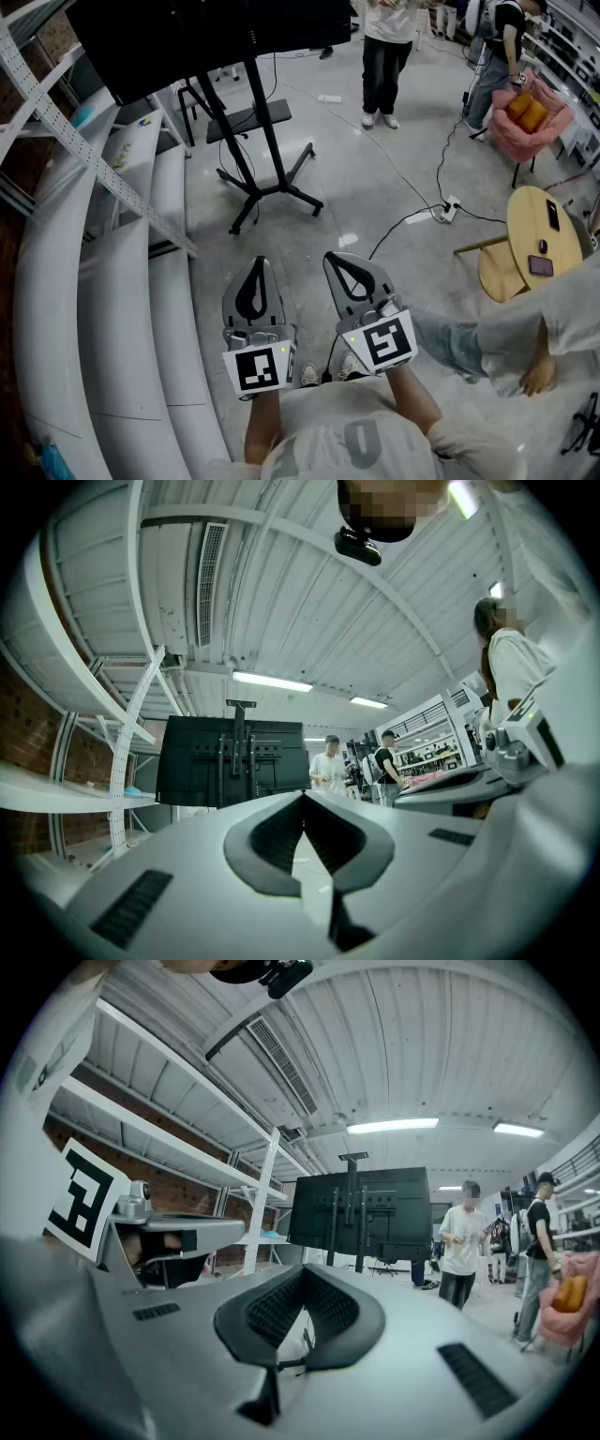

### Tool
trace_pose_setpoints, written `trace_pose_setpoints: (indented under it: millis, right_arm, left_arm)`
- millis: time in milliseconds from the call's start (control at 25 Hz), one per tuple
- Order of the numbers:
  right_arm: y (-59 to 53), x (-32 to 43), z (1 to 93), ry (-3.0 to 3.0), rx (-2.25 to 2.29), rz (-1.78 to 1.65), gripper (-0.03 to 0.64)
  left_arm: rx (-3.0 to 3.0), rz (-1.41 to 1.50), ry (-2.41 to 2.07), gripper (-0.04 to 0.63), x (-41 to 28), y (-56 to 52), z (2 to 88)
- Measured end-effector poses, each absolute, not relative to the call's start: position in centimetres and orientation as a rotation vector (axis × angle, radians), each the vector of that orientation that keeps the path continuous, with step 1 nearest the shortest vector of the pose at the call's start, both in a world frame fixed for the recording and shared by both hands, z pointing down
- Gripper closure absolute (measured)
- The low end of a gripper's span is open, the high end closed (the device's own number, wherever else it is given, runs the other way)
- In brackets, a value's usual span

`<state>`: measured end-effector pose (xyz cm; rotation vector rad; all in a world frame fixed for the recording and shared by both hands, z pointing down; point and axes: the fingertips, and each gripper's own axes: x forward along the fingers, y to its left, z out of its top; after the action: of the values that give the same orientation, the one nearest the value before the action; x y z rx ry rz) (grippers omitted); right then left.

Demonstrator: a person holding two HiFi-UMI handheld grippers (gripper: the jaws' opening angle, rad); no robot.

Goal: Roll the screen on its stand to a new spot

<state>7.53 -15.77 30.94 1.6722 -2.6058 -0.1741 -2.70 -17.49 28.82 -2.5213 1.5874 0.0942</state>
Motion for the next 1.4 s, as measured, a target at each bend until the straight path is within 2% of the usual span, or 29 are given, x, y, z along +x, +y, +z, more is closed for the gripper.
trace_pose_setpoints:
  millis: [560,880,1160,1400]
  right_arm:
    - [-18.7,13.2,33.8,-2.627,1.640,-0.152,0.598]
    - [-23.1,12.8,36.5,-2.632,1.532,-0.122,0.598]
    - [-34.1,10.2,38.6,-2.664,1.540,-0.098,0.598]
    - [-49.3,5.9,34.0,-2.703,1.517,-0.226,0.598]
  left_arm:
    - [-2.490,0.068,1.651,0.581,1.8,-19.4,30.7]
    - [-2.465,0.045,1.775,0.581,-0.1,-24.6,33.5]
    - [-2.446,0.085,1.818,0.581,-3.7,-35.5,35.8]
    - [-2.377,0.168,1.809,0.581,-7.9,-50.8,31.9]
